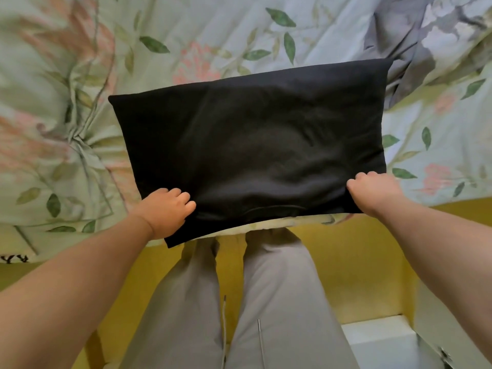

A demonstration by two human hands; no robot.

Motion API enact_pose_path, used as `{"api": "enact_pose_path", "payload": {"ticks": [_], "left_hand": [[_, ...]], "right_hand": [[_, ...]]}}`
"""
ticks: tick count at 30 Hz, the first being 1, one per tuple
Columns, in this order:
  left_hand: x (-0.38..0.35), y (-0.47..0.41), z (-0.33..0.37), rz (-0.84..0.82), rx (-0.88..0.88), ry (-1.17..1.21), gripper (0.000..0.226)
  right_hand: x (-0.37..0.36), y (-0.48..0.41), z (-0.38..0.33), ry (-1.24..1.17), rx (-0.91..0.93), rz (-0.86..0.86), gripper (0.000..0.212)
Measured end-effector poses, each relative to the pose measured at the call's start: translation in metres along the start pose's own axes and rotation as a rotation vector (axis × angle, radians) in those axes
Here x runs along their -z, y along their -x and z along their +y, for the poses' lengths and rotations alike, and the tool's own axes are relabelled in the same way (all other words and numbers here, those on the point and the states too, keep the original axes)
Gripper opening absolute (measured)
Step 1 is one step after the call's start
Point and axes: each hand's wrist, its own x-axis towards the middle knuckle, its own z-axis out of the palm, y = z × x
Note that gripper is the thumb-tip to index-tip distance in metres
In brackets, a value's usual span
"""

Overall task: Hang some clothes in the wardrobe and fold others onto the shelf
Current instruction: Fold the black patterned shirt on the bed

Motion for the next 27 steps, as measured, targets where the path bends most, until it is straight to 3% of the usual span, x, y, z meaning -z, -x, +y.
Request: {"api": "enact_pose_path", "payload": {"ticks": [4,6,9,11,13,14,16,19,23,27], "left_hand": [[0.007,-0.005,-0.006,-0.011,0.053,0.125,0.044],[0.018,-0.011,-0.016,0.178,0.241,0.377,0.036],[0.041,-0.023,-0.050,0.645,0.880,0.738,0.025],[0.058,-0.030,-0.077,0.722,1.315,1.012,0.035],[0.075,-0.037,-0.100,0.687,1.563,1.369,0.045],[0.079,-0.040,-0.110,0.666,1.590,1.576,0.050],[0.073,-0.042,-0.129,0.666,1.472,1.969,0.062],[0.039,-0.052,-0.161,0.737,1.271,2.292,0.065],[0.067,-0.042,-0.150,0.680,1.010,2.415,0.043],[0.070,-0.039,-0.142,0.680,1.029,2.425,0.031]], "right_hand": [[0.014,-0.013,0.003,-0.242,-0.091,-0.011,0.013],[0.030,-0.026,0.007,-0.543,-0.228,0.127,0.014],[0.065,-0.051,0.023,-1.008,-0.531,0.381,0.024],[0.087,-0.069,0.038,-1.220,-0.705,0.471,0.033],[0.103,-0.089,0.054,-1.355,-0.814,0.482,0.044],[0.108,-0.099,0.062,-1.421,-0.850,0.470,0.049],[0.115,-0.117,0.074,-1.529,-0.882,0.428,0.056],[0.118,-0.128,0.089,-1.667,-0.879,0.422,0.060],[0.117,-0.138,0.099,-1.765,-0.834,0.524,0.051],[0.117,-0.140,0.095,-1.956,-0.832,0.551,0.039]]}}
